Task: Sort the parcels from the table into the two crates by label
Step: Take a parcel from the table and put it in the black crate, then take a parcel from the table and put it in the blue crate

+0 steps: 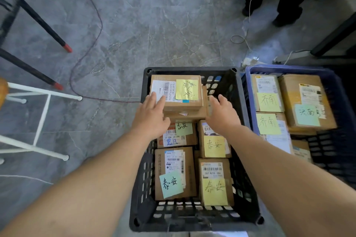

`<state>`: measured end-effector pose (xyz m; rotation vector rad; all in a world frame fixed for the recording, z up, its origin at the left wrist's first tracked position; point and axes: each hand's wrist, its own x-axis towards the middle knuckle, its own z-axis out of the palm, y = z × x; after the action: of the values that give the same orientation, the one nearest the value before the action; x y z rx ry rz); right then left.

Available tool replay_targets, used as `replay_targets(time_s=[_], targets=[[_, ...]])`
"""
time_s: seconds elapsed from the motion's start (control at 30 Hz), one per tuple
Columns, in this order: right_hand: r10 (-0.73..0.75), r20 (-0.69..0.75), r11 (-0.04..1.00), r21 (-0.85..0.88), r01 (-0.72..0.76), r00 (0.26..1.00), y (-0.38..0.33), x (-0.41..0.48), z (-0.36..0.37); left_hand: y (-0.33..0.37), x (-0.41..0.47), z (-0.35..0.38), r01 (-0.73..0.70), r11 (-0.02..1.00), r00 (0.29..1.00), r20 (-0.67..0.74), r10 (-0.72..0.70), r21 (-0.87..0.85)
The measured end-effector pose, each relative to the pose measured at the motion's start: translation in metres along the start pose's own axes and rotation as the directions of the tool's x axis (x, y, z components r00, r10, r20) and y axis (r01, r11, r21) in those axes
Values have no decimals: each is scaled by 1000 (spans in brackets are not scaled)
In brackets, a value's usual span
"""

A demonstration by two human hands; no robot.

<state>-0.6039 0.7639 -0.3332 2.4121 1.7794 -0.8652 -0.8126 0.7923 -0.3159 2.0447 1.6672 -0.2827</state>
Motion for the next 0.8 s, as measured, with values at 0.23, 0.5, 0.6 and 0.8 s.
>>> replay_targets(time_s=[0.23,0.5,0.6,0.8], targets=[[-67,-42,977,-205,58,997,-1,-102,-43,22,-77,-8,-62,980,998,-4,64,189],[0,-102,973,-228,-24,995,18,-214,-63,71,-167,8,-142,970,988,-33,151,196],[20,-147,968,-245,-56,989,32,-249,-74,97,-193,13,-168,964,982,-47,181,205],[59,-248,965,-236,-119,967,81,-332,-84,166,-254,17,-272,932,945,-116,306,241]])
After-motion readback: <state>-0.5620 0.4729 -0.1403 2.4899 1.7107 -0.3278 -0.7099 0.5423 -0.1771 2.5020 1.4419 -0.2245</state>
